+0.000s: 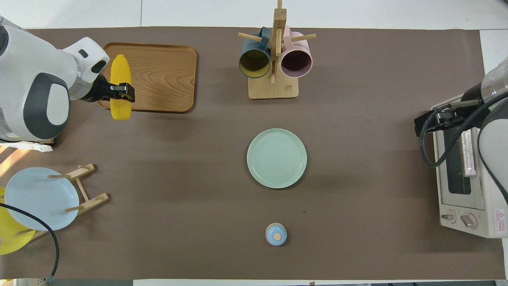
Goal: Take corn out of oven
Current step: 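Carry the corn with the left gripper onto the wooden tray, then open the left gripper and release the corn on the tray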
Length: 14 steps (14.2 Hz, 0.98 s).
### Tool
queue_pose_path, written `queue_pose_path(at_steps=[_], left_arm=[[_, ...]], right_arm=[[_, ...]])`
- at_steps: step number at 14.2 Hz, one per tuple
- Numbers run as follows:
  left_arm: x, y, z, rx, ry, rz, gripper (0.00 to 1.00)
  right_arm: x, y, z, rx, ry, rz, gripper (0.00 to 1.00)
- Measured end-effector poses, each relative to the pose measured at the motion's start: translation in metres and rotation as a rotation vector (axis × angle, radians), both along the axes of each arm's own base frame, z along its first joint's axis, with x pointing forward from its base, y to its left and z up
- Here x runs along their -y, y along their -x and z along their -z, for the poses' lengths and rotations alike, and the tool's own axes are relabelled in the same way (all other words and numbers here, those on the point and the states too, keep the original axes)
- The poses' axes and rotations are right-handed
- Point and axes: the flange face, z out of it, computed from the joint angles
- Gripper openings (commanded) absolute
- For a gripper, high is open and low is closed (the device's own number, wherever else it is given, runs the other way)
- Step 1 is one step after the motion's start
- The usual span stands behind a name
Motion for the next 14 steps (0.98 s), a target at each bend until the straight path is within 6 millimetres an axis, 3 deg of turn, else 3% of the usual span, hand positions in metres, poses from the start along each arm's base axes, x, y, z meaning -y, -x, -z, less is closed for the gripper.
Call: queue_pose_path(at_steps=[2,7,13,14], left_arm=[[-0.009,-0.026,0.020,-0.003,0.001,-0.011,0.00],[0.011,-0.075,0.081,0.016,0.013,0.004,0.00],[0.029,-0.082,0.097,0.069,0.019,0.018,0.00],[0.031,-0.082,0.099,0.067,0.019,0.020,0.10]], right_arm=[[0.000,0.000,-0.002,0.004,0.000,0.000,1.00],[0.004,0.005,-0.005,-0.007,0.000,0.007,1.00],[0.000,0.019,-0.009,-0.039,0.004,0.001,1.00],[0.000,0.021,-0.009,-0.044,0.005,0.001,1.00]])
